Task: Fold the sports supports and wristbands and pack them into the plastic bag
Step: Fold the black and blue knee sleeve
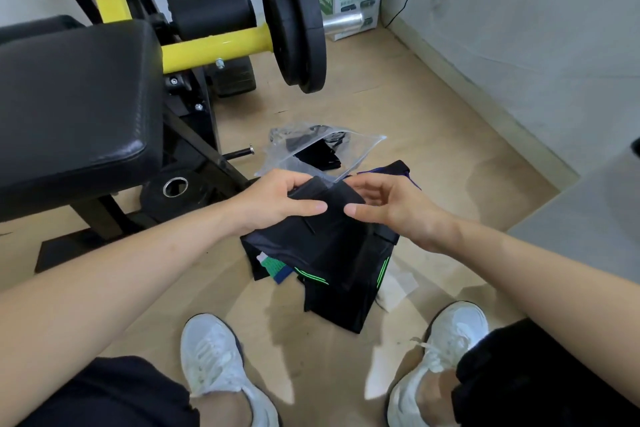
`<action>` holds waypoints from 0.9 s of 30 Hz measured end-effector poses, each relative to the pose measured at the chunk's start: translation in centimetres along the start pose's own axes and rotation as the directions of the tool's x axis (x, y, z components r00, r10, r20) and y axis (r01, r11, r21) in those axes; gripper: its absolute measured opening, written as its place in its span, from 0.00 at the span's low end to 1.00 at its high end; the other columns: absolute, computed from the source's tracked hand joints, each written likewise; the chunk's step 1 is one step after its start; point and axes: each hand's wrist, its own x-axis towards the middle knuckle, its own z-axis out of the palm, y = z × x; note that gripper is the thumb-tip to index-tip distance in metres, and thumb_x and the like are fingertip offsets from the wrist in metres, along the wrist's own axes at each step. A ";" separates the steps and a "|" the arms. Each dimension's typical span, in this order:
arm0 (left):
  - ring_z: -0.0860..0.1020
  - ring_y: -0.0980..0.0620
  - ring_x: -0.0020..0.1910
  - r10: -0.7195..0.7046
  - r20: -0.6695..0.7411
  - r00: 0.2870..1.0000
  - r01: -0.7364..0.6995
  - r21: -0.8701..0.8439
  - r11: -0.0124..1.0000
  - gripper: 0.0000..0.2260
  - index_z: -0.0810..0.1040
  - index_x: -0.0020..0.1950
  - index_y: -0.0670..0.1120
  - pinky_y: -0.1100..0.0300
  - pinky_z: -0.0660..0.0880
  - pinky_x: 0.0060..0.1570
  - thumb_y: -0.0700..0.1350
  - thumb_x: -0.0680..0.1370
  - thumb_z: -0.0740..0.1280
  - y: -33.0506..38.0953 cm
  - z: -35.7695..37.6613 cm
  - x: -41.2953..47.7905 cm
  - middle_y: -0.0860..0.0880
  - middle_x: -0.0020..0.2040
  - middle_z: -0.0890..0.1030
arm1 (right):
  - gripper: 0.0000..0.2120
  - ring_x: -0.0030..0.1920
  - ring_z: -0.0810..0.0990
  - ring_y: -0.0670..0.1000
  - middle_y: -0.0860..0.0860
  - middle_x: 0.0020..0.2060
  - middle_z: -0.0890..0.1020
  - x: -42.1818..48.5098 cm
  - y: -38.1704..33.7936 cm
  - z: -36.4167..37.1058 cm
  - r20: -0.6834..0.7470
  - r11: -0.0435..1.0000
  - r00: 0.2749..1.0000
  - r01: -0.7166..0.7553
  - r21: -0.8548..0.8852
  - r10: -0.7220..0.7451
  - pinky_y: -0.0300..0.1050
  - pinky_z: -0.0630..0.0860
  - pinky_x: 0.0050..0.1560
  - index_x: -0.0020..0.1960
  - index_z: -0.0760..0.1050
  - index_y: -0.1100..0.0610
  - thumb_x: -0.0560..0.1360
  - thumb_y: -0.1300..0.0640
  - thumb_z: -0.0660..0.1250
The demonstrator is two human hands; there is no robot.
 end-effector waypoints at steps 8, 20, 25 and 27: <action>0.82 0.49 0.61 -0.078 0.186 0.980 0.114 -0.193 0.975 0.13 0.80 0.65 0.47 0.55 0.77 0.61 0.47 0.81 0.66 -0.6 2.2 1.4 0.46 0.61 0.84 | 0.11 0.49 0.82 0.47 0.49 0.48 0.85 -0.5 1.1 -1.3 0.004 0.998 0.998 -0.057 0.004 0.057 0.47 0.79 0.50 0.58 0.80 0.54 0.80 0.63 0.64; 0.83 0.53 0.56 -0.065 0.071 0.995 0.066 -0.009 0.998 0.11 0.84 0.59 0.43 0.60 0.75 0.62 0.43 0.77 0.74 -3.3 2.0 1.5 0.52 0.56 0.85 | 0.12 0.39 0.79 0.48 0.53 0.38 0.80 -0.2 2.8 -4.3 -0.101 0.990 0.985 -0.142 -0.012 0.140 0.43 0.79 0.41 0.56 0.78 0.62 0.73 0.69 0.72; 0.82 0.64 0.48 -0.007 0.024 1.000 0.005 0.088 0.996 0.14 0.84 0.55 0.52 0.68 0.76 0.51 0.44 0.71 0.79 -2.8 2.8 0.7 0.63 0.46 0.85 | 0.05 0.35 0.77 0.45 0.49 0.33 0.77 -0.1 3.3 -4.1 -0.163 0.975 0.971 -0.145 0.170 0.173 0.38 0.78 0.37 0.49 0.78 0.58 0.76 0.67 0.69; 0.83 0.61 0.47 0.009 0.023 1.000 -0.011 0.079 0.997 0.13 0.83 0.52 0.50 0.67 0.76 0.49 0.42 0.71 0.80 -3.2 3.1 0.8 0.59 0.46 0.86 | 0.06 0.36 0.78 0.44 0.47 0.34 0.78 -0.1 3.2 -4.0 -0.186 0.947 0.962 -0.142 0.289 0.201 0.38 0.79 0.39 0.49 0.77 0.56 0.78 0.66 0.67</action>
